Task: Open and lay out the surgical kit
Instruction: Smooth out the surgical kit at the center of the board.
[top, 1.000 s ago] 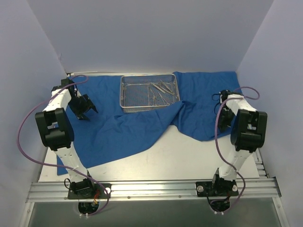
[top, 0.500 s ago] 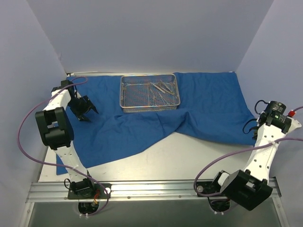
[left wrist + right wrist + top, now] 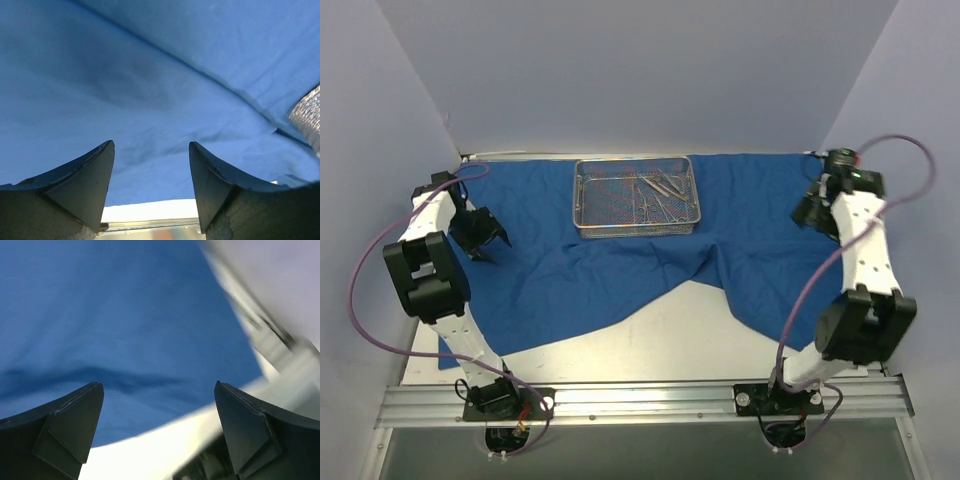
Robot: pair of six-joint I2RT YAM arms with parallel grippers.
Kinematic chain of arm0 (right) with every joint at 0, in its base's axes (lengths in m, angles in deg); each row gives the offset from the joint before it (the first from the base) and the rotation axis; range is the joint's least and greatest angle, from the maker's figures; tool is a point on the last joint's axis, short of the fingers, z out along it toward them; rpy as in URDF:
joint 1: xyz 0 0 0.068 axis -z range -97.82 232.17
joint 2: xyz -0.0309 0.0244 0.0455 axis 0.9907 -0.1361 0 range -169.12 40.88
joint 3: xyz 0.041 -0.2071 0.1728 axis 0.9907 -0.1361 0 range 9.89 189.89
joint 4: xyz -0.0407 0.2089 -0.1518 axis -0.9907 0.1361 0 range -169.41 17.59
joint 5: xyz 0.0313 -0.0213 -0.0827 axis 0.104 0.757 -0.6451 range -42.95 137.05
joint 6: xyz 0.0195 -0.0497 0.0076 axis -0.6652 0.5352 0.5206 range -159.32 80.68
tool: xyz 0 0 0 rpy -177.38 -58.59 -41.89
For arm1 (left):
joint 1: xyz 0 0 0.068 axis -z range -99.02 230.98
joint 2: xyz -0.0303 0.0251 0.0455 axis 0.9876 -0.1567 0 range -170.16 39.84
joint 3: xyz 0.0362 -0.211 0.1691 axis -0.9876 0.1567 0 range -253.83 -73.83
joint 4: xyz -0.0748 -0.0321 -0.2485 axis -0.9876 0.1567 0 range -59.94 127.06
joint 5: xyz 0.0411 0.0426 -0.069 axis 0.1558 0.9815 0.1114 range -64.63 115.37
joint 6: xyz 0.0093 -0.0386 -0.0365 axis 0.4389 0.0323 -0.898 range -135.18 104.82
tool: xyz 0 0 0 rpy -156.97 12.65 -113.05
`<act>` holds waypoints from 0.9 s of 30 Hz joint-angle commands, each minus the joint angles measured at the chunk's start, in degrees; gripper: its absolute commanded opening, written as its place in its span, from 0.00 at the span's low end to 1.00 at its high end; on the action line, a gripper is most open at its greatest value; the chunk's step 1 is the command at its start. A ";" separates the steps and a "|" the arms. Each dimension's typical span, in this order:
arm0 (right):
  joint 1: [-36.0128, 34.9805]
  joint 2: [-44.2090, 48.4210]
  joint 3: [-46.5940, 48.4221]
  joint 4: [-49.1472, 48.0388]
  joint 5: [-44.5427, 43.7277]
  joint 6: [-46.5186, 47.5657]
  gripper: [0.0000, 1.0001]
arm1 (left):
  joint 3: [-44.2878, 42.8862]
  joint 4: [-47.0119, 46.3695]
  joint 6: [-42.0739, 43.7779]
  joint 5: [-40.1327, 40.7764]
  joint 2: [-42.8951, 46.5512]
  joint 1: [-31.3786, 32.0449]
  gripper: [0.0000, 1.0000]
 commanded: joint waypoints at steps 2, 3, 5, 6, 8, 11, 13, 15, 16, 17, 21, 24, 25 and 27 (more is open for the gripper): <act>-19.29 -9.56 7.55 -9.65 11.19 7.58 1.00 | 0.21 1.62 2.84 4.04 9.16 0.18 0.69; -23.06 -10.44 7.73 -11.93 12.81 8.56 0.94 | 0.21 1.27 3.19 4.66 10.21 0.18 0.69; -33.44 -12.11 8.43 -18.52 18.50 11.71 0.84 | -0.57 0.83 4.07 4.84 10.22 0.18 0.67; -36.25 -12.55 8.34 -20.29 20.72 12.34 0.75 | -1.10 0.48 4.69 4.32 9.26 0.18 0.66; -43.27 -12.73 5.99 -26.08 27.20 13.05 0.67 | -4.26 2.30 6.00 4.22 7.42 0.71 0.64; -49.87 -13.78 1.68 -33.91 31.63 12.35 0.30 | -6.38 4.07 5.75 3.44 4.69 0.63 0.64; -52.35 -17.19 1.31 -35.59 33.65 11.82 0.00 | -6.20 3.73 5.40 2.56 4.24 0.71 0.64; -56.64 -20.71 1.05 -36.47 33.31 12.78 0.00 | -5.68 2.94 4.17 0.72 4.33 0.54 0.65; -57.98 -22.12 1.40 -36.30 32.61 14.00 0.00 | -5.41 2.06 3.64 -0.42 4.42 0.62 0.66; -59.04 -23.62 1.92 -35.95 31.30 14.28 0.00 | -4.71 1.45 2.77 -1.21 4.77 0.89 0.67; -61.85 -30.64 4.21 -36.03 28.05 15.33 0.00 | -3.91 -0.41 1.70 -3.77 5.74 0.97 0.70; -62.73 -34.33 3.86 -36.74 26.89 14.72 0.00 | -4.97 -0.14 1.88 -3.51 5.48 1.24 0.71; -63.52 -35.14 4.03 -36.31 26.19 14.55 0.00 | -5.23 -0.14 1.88 -3.51 5.30 1.24 0.71; -64.75 -36.89 3.95 -35.16 24.79 15.16 0.00 | -6.37 0.03 1.97 -3.51 4.69 1.24 0.71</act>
